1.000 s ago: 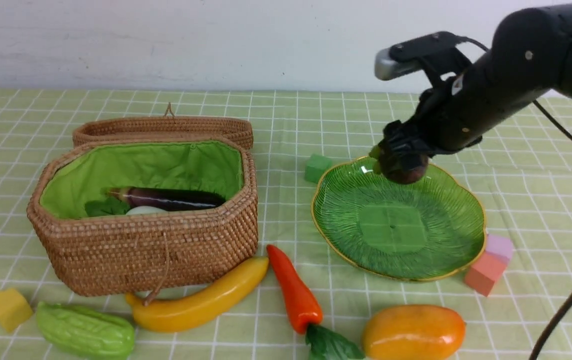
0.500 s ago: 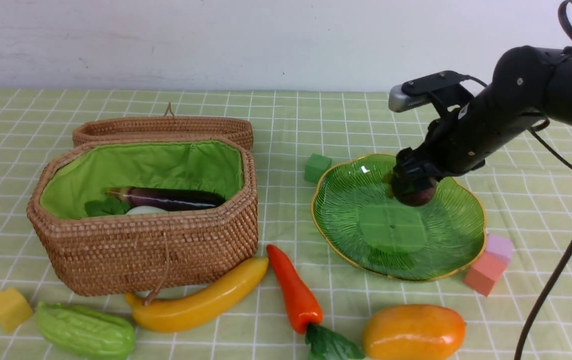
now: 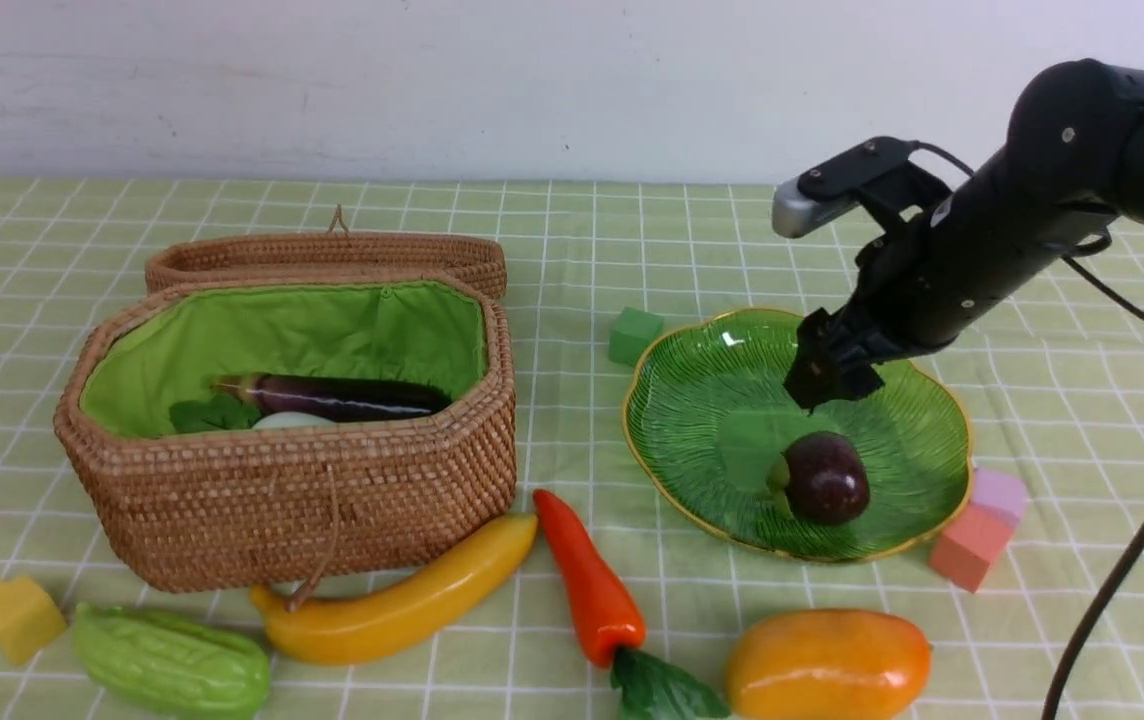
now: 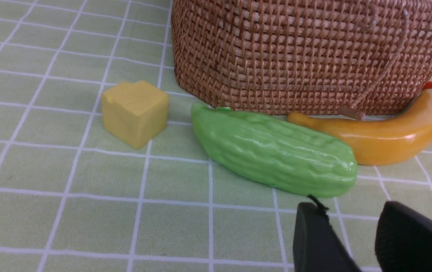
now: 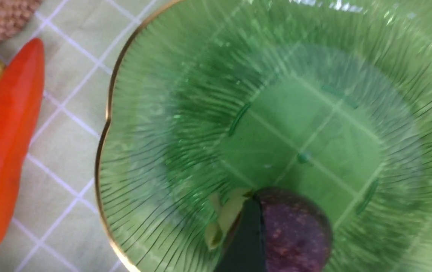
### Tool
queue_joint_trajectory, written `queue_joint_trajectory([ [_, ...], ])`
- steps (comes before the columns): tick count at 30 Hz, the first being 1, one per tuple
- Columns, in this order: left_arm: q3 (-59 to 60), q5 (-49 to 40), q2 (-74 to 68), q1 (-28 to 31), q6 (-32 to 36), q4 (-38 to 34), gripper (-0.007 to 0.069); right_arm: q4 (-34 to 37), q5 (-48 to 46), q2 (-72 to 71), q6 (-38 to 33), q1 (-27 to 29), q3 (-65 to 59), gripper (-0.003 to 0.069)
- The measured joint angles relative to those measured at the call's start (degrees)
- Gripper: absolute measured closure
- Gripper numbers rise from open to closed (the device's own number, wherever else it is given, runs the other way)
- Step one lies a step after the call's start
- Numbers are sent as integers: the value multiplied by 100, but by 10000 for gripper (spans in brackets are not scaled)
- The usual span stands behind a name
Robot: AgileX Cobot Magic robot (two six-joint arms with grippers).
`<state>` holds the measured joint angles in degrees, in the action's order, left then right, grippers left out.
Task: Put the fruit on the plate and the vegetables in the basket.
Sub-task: Use the right arm to grab a mango and put it into the right plate
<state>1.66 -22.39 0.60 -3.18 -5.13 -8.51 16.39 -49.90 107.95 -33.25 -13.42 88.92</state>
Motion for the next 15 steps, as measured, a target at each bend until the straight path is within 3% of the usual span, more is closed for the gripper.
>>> queue_joint_trajectory([
  [6,0,0,0,0,0,0,386,423,-1543,-167,-920,-5,-42,63],
  [11,0,0,0,0,0,0,386,708,-1909,-726,-1221,-180,-608,64],
  [15,0,0,0,0,0,0,386,473,-1907,-1245,-1424,-600,-1340,64],
])
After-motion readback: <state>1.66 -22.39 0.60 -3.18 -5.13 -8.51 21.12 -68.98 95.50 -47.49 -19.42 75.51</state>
